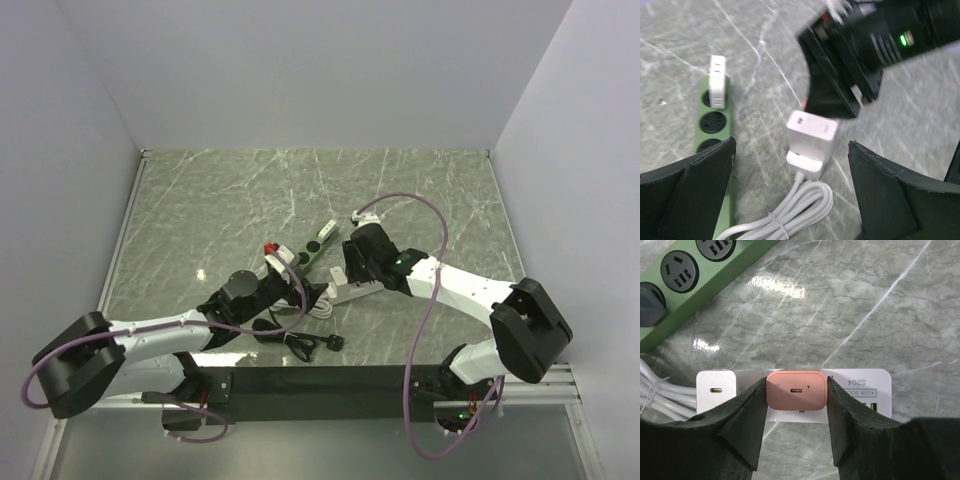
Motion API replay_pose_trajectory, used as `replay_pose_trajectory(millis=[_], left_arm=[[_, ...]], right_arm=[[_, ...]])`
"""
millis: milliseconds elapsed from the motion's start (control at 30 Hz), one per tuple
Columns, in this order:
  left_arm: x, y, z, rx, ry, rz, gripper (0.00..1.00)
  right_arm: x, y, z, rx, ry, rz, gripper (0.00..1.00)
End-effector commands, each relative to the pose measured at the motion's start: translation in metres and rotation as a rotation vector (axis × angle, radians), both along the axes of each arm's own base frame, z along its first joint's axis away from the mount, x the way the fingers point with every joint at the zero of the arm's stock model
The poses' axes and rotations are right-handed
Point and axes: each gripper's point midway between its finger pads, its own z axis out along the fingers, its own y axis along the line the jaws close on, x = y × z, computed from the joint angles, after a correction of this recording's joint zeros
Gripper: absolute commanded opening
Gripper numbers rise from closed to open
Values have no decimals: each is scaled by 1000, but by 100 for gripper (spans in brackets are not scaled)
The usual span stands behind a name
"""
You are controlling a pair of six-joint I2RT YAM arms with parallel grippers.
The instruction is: Insert the plug
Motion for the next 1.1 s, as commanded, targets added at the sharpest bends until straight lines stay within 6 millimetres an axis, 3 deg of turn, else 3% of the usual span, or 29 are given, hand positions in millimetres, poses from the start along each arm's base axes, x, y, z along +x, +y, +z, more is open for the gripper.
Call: replay_pose_trajectory(millis=[0,133,200,233,467,633,733,900,933,1067], left_arm=[[10,16,12,-79,53,123,99],[13,30,20,-118,68,188,99],[15,35,18,-113,80,213,99],[16,38,20,-118,77,228,99],[23,42,18,-103,91,273,100],[35,49,24,-102,89,333,99],[49,73,34,-153,100,463,100],[71,127,53,-239,97,640,99],[78,142,63,-263,83,673,99],[99,189,72,-292,115,813,99]], right_arm=[[-26,2,-14,37,105,9,54],[-24,5,9,79,65,25,59],[-24,7,21,95,42,40,87],[-25,7,25,105,35,45,90],[-19,2,47,106,-29,32,94],[-7,-17,66,62,-84,-56,94],[3,-30,93,94,-160,-105,95],[20,-69,145,234,-361,-237,97],[21,-77,150,249,-394,-263,98],[23,-116,166,274,-516,-393,99]])
